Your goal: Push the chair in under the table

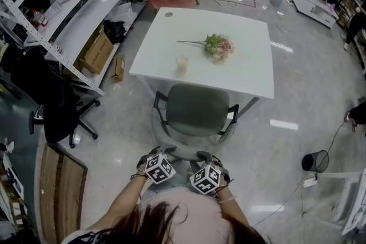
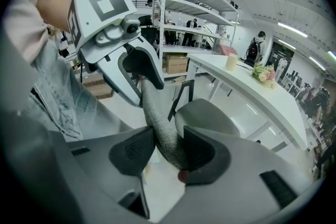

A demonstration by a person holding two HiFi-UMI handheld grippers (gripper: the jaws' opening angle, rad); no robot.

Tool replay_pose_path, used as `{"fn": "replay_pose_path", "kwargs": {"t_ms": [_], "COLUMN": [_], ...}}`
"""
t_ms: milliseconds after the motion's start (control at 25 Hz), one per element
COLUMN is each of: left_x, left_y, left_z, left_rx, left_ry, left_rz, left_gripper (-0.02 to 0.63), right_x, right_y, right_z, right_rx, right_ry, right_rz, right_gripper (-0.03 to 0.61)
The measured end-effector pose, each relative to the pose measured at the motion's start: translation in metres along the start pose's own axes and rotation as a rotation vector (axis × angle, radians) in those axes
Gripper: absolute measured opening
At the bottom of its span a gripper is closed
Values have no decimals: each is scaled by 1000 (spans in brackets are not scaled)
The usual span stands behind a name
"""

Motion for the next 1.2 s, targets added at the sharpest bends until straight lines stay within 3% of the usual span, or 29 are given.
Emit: {"fn": "replay_pose_path", "kwargs": {"t_ms": [1200], "left_x": [25], "left_y": [43], "left_z": [-18], "left_rx": [4], "left_ry": [-10], "left_rz": [-5], "left_gripper": [224], "right_x": [15], "right_y": [-48], "right_z": [-17], "right_rx": [-7], "right_ry": [-9], "right_rz": [-6], "right_gripper": [170]}}
Point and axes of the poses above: the fingertips, and each gripper's own axes: z backward along the fingers, y to its left, x out of its top, the point moved 1 cm from there along z, backward along the fingers, and after that the axes turned 3 degrees about y, right-handed, at the moved point
